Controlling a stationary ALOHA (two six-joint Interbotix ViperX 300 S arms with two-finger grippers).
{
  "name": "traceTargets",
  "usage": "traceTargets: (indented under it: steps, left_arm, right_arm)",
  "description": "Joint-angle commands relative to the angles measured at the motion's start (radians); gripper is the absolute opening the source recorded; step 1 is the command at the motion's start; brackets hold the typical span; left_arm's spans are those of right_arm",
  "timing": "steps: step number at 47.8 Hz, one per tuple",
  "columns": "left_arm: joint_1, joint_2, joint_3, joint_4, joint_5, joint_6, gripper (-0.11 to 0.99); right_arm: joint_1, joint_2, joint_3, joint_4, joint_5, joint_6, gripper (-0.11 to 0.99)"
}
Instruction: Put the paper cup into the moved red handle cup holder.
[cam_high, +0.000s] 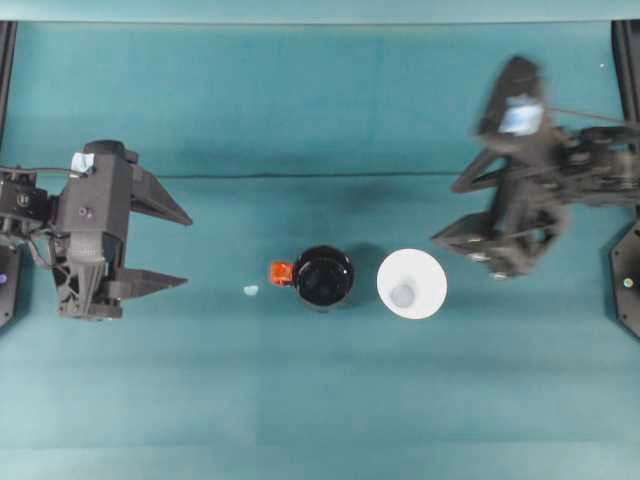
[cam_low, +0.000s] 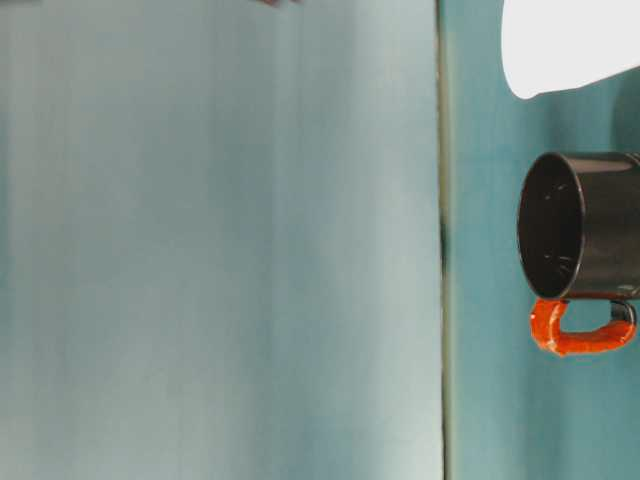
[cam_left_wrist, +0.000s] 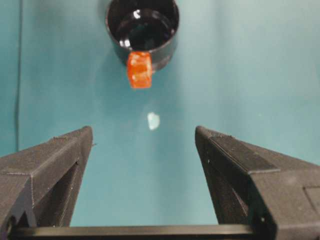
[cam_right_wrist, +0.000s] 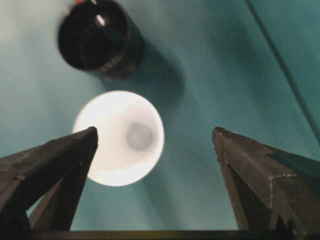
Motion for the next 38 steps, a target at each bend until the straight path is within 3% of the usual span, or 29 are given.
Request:
traceTargets:
  steps: [1,17,38]
  left_arm:
    - [-0.002,-0.009,-0.011,0.003,-0.002,0.000,0.87]
    - [-0.003,-0.008,-0.008,0.002,-0.002,0.000,0.87]
    - [-0.002,-0.002,-0.008,0.003,-0.003,-0.002,0.86]
  right_arm:
    - [-0.002,0.149,-0.040,-0.003,0.011,0.003,0.89]
    - [0.002,0.250,-0.035,-0.003,0.002,0.009,0.88]
    - [0.041,0.377,-0.044,0.008,-0.044,0.008,0.86]
